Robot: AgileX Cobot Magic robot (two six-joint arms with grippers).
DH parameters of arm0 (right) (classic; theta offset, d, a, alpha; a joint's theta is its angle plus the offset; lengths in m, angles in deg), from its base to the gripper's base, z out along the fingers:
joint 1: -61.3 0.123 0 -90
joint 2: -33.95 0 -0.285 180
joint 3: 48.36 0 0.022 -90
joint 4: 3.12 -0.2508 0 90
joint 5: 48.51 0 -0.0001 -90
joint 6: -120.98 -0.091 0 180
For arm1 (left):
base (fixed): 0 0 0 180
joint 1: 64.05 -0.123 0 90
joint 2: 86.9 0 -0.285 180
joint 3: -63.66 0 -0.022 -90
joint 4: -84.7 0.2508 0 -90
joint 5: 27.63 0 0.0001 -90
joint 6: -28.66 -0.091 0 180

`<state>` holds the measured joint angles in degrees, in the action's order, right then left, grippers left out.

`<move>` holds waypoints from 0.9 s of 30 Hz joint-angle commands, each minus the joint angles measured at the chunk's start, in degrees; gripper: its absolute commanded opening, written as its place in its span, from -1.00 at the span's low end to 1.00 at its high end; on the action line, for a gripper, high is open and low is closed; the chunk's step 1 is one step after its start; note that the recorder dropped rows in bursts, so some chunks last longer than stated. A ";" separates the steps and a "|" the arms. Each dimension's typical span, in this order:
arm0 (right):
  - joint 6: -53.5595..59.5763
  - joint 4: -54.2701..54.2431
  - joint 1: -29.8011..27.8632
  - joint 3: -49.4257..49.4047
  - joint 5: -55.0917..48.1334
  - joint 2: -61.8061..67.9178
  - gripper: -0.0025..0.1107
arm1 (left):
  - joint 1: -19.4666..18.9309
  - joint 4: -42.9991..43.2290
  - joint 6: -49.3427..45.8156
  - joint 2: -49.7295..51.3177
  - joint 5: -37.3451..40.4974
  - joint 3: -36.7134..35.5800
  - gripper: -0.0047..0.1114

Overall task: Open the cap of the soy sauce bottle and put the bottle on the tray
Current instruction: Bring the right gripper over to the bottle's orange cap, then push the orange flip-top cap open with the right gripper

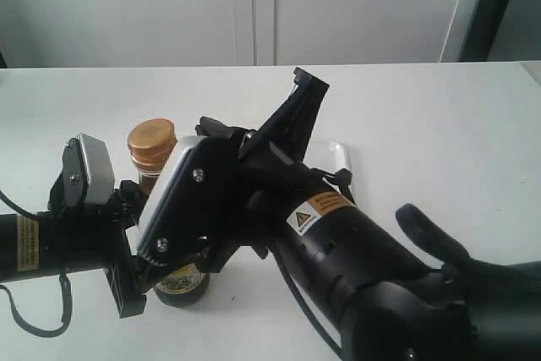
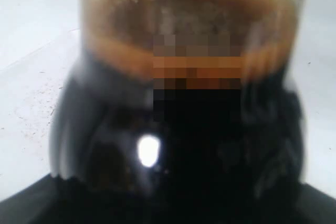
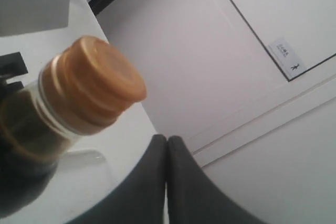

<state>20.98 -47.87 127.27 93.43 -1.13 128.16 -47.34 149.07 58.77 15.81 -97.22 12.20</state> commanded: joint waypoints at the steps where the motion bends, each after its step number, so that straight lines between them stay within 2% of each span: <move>1: -0.71 -3.25 0.21 2.12 -2.44 0.40 -0.96 | 0.11 0.23 -0.39 -0.24 -0.20 -0.40 -0.92; 9: 4.66 -5.35 0.21 4.68 -1.52 5.36 -0.96 | 0.11 0.23 -0.39 -0.24 -0.20 -0.40 -0.92; 27: 5.20 -8.25 0.30 9.58 -3.85 7.11 -0.96 | 0.11 -0.14 -0.39 -0.24 0.30 -0.40 -0.92</move>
<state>26.00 -55.91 127.27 102.47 -4.07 135.26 -47.34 148.62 58.77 15.81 -97.32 12.07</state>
